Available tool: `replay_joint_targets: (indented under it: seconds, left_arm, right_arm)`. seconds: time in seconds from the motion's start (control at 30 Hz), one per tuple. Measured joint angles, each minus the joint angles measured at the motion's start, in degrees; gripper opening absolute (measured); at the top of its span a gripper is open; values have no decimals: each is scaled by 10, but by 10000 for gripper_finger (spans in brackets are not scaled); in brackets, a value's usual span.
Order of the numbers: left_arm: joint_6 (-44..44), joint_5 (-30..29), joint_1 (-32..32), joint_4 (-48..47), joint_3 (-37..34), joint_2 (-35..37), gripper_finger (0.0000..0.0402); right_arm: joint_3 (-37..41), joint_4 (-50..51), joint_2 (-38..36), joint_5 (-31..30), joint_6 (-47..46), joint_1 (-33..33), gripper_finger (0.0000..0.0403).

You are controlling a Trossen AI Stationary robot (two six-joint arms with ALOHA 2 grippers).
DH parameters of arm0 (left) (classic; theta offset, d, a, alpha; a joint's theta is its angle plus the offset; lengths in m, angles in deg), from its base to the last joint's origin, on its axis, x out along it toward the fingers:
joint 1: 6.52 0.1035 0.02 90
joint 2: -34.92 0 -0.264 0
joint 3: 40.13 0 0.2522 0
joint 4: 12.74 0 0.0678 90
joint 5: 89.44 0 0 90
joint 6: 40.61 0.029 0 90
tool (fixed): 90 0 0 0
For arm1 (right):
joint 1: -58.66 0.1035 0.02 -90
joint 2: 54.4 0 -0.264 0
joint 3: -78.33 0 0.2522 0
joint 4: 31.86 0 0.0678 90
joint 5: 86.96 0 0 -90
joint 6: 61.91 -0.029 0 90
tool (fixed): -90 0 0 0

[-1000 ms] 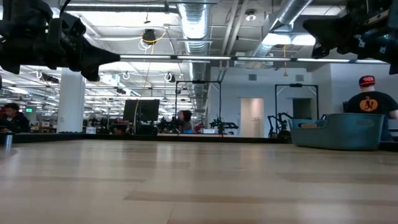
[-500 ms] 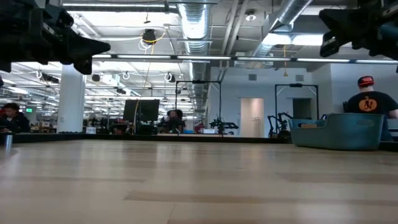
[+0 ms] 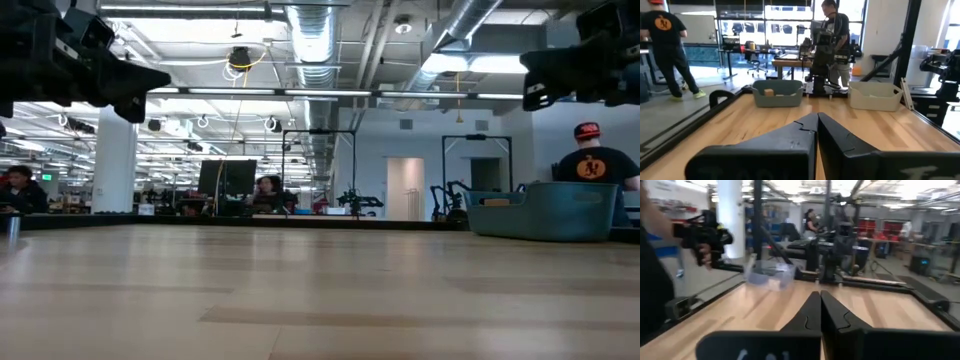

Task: Sort & place blocks by color
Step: Return to Home Position

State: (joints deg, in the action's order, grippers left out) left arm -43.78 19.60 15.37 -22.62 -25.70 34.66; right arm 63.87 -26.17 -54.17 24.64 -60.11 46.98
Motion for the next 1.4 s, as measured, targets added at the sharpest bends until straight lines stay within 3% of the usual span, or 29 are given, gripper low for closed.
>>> replay_joint_targets:
  seconds: [0.53,1.03,1.4]
  left_arm:
    - [-10,-21,0,-2,0,-13,0]
    - [-10,-92,0,-9,0,-13,0]
    - [-10,-94,0,-10,0,-13,0]
  right_arm:
    - [1,10,0,-6,-36,0,22]
    - [0,42,1,-7,-37,0,24]
    - [0,44,1,-7,-38,0,23]
